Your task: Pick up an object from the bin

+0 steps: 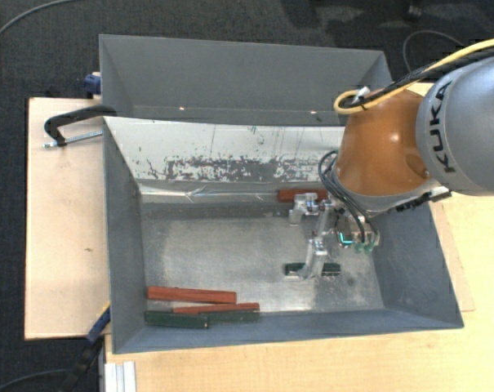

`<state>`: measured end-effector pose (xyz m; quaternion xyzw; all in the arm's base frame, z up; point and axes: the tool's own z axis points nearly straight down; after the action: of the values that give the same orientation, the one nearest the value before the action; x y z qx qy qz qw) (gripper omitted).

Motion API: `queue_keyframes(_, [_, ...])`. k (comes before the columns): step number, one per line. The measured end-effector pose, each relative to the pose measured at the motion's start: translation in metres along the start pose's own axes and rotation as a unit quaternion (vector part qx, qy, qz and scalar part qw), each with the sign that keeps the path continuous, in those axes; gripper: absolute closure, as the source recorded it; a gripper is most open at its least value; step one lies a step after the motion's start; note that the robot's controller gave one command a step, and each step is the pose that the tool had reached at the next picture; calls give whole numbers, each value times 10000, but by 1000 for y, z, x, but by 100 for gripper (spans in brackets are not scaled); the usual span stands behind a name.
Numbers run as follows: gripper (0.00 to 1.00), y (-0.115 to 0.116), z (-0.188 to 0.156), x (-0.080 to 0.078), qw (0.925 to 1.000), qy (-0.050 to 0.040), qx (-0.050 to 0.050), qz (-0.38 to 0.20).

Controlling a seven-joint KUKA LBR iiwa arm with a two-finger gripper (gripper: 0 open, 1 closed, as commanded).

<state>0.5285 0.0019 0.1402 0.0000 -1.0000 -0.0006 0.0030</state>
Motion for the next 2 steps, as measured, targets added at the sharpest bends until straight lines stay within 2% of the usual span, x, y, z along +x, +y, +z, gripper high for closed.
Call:
queue_keyframes(1, [0, -32, 74, 4, 9989, 2, 4, 465])
queue_keyframes(2, [100, -30, 69, 2, 9990, -36, -2, 452])
